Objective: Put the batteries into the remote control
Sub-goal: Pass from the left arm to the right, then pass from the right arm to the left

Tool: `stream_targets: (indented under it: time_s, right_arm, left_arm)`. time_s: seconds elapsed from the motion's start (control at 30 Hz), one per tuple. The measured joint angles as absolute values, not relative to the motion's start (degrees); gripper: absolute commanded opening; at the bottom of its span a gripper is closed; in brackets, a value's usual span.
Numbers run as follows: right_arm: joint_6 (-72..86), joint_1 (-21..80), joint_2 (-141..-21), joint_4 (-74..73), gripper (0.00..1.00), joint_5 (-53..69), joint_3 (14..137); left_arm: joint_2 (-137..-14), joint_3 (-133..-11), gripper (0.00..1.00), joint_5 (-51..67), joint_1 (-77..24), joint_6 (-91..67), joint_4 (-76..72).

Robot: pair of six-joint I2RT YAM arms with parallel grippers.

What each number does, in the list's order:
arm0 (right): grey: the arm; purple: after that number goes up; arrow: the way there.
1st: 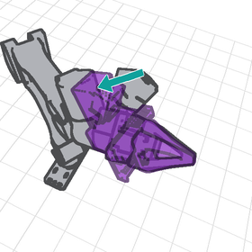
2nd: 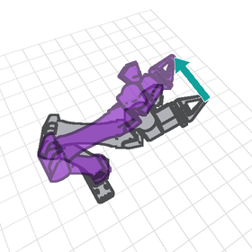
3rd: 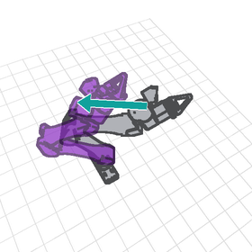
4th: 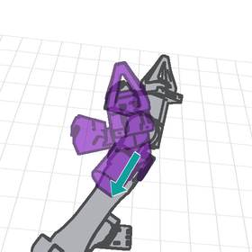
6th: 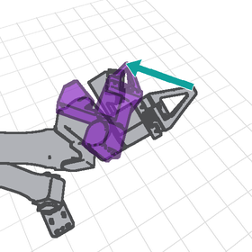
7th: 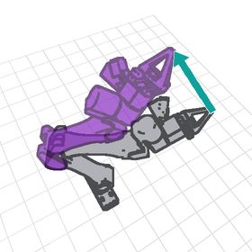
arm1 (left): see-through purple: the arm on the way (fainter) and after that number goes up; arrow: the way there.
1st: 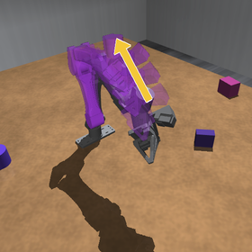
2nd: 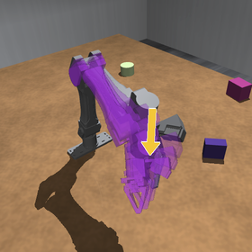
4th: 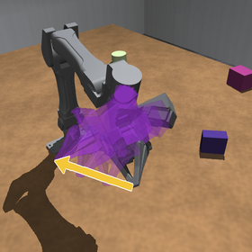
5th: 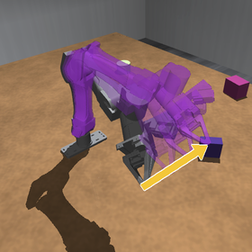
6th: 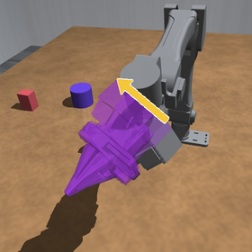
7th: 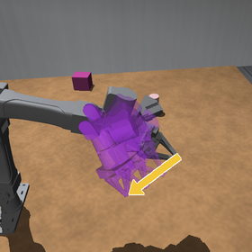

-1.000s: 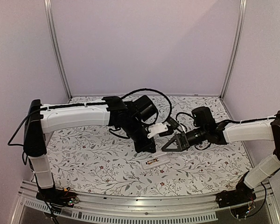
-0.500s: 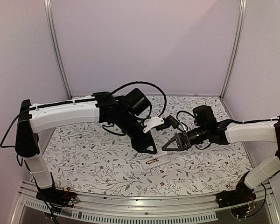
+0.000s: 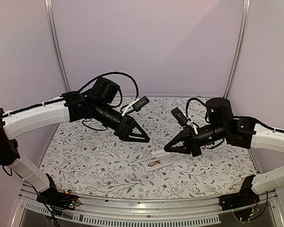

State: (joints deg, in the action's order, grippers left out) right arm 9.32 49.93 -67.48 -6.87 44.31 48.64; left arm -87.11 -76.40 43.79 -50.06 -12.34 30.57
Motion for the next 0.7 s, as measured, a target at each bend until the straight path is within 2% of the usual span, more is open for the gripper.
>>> stream_targets:
  time_s: [0.33, 0.5, 0.7]
  right_arm:
    - [-3.09, 56.27, -62.74, -15.33, 0.0, 34.98, 54.19]
    - [-7.03, 59.44, -62.81, -19.07, 0.0, 33.1, 57.89]
    - [-10.07, 62.33, -63.7, -21.32, 0.0, 31.48, 61.1]
  left_arm:
    - [-85.69, -65.01, 0.72, 61.76, -50.35, -27.97, 16.16]
    - [-85.49, -64.23, 0.69, 65.84, -52.03, -33.3, 9.21]
    - [-85.52, -64.25, 0.6, 68.07, -53.93, -36.38, 5.32]
